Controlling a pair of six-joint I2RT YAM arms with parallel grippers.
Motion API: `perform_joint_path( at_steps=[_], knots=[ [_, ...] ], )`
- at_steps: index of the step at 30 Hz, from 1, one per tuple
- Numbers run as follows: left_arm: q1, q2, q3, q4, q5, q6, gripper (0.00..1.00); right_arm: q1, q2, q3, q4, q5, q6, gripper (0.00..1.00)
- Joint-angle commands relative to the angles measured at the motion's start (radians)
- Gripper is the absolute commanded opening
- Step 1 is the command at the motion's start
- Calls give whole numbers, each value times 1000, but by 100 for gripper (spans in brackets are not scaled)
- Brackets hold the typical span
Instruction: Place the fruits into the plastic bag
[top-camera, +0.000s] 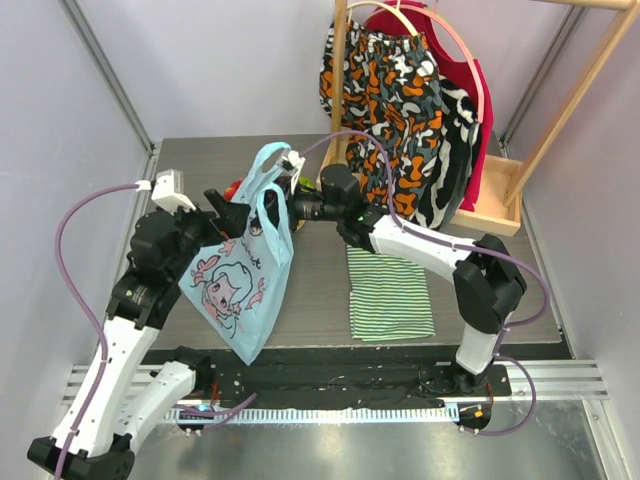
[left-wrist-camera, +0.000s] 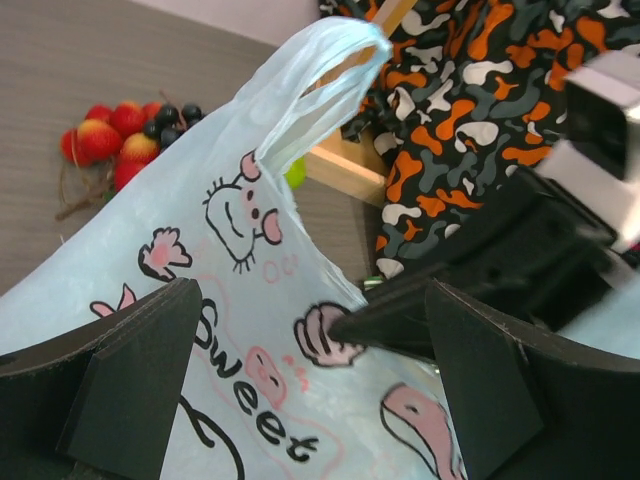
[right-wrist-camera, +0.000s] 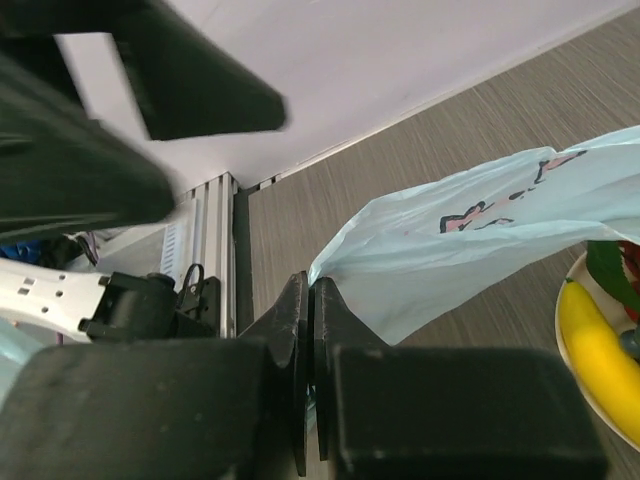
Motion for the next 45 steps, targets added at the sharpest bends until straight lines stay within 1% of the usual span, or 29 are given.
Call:
perform_joint_path(
  at_steps=[1,4,6,9,10,11,12,14,19,23,24,26,27,29,30,31,34,35,37,38,39,41,42,45],
  knots=[
    [24,9,-22,44,-1,-77,100,47,-81,-20,-52,38,-114,1],
    [38,24,-42,73,22,-96,100,73,-92,-21,-95,62,-150,1],
    [48,47,-50,67,65,-99,100,84,-106,-21,-121,76,-176,1],
    [59,60,-73,64,96,-104,92,98,-121,-21,-141,95,-195,1],
    [64,64,-81,76,105,-110,88,100,-126,-24,-144,96,-200,1],
    [70,64,-90,83,116,-113,86,101,-132,-26,-150,101,-204,1],
    [73,67,-99,86,136,-117,81,103,-133,-29,-155,105,-207,1],
    [76,84,-105,80,156,-120,76,106,-138,-29,-169,119,-218,1],
    [78,109,-125,66,189,-116,71,107,-156,-32,-192,136,-239,1],
    [81,124,-154,118,258,-145,69,109,-159,-32,-204,138,-249,1],
    [81,135,-157,133,274,-160,60,112,-161,-32,-204,139,-252,1],
    [81,150,-162,162,317,-173,49,112,-167,-31,-219,156,-259,1],
    [82,164,-162,170,334,-179,33,110,-170,-32,-226,164,-262,1],
    [82,172,-174,220,370,-194,20,112,-187,-35,-252,196,-270,1],
    [82,175,-180,245,399,-200,7,112,-195,-41,-258,203,-273,4],
    [82,176,-183,297,416,-212,1,112,-208,-49,-261,219,-273,7],
    [82,175,-190,397,466,-216,0,110,-267,-93,-276,254,-275,20],
    [82,170,-190,415,470,-214,0,112,-303,-118,-296,297,-272,26],
    [84,144,-191,478,479,-202,0,112,-340,-138,-325,344,-263,29],
    [82,133,-197,497,482,-187,0,112,-363,-159,-348,399,-256,32],
    [82,123,-199,529,486,-176,0,110,-404,-172,-356,421,-253,42],
    [82,100,-200,550,516,-142,0,109,-449,-210,-361,488,-224,53],
    [82,93,-200,569,534,-130,0,109,-487,-222,-361,516,-211,62],
    [81,75,-200,593,607,-87,0,104,-534,-241,-355,584,-119,70]
  ],
)
